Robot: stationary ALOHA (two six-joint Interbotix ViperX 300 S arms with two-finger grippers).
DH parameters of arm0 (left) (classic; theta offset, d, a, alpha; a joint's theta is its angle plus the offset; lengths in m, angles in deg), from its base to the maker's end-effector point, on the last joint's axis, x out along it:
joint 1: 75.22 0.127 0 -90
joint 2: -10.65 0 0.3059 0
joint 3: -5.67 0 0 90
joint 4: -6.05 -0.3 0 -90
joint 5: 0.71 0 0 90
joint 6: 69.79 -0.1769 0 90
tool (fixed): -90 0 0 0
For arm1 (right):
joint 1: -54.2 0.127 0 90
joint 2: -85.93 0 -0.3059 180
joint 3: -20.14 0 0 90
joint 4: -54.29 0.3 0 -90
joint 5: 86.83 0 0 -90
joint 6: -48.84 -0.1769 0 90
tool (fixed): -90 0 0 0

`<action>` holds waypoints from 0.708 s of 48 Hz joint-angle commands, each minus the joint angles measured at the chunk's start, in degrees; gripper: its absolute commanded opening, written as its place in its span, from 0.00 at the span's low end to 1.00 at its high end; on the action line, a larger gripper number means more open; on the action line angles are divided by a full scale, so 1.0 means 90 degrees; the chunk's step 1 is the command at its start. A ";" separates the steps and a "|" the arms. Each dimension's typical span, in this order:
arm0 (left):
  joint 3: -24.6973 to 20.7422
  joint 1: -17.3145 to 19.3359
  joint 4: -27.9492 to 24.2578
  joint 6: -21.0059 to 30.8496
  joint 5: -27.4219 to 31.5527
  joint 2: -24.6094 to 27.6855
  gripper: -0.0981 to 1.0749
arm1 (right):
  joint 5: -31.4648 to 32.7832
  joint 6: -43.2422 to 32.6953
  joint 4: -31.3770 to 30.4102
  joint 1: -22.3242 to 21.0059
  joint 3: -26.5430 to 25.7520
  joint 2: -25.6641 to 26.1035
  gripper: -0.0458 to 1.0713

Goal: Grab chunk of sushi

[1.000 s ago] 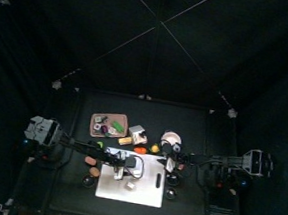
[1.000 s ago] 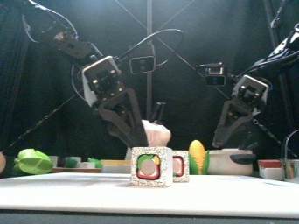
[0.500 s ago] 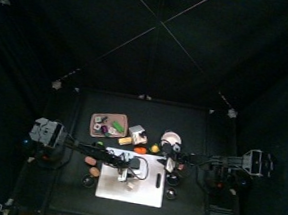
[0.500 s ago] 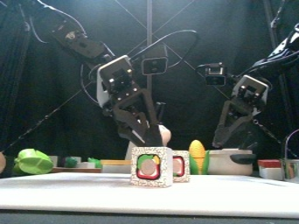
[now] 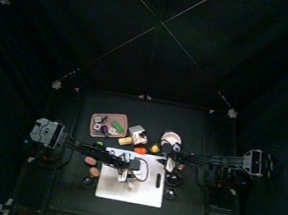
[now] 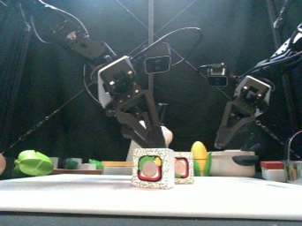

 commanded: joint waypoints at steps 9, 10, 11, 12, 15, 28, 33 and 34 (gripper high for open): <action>-0.0117 0.0010 -0.0107 -0.0010 0.0020 0.0049 0.81 | -0.0020 -0.0010 0.0000 0.0010 -0.0137 0.0068 0.73; -0.0117 0.0010 -0.0107 -0.0010 0.0020 0.0049 0.81 | -0.0020 -0.0010 0.0000 0.0010 -0.0137 0.0078 0.73; -0.0127 0.0010 -0.0107 -0.0010 0.0029 0.0059 0.81 | -0.0020 -0.0010 0.0000 0.0010 -0.0137 0.0078 0.73; -0.0127 0.0010 -0.0107 -0.0010 0.0029 0.0068 0.81 | -0.0020 -0.0010 0.0000 0.0010 -0.0146 0.0078 0.73; -0.0137 0.0010 -0.0107 -0.0010 0.0029 0.0059 0.81 | -0.0020 0.0000 0.0000 0.0010 -0.0137 0.0068 0.73; -0.0195 -0.0049 0.0137 0.0029 0.0029 -0.0166 0.83 | -0.0020 -0.0010 0.0000 0.0010 -0.0146 0.0049 0.73; -0.0244 -0.0049 0.0498 0.0010 0.0029 -0.0127 0.84 | -0.0020 -0.0010 -0.0010 0.0010 -0.0166 0.0049 0.73; -0.0254 -0.0049 0.0557 0.0000 0.0029 -0.0117 0.84 | -0.0020 -0.0010 -0.0010 0.0010 -0.0166 0.0059 0.73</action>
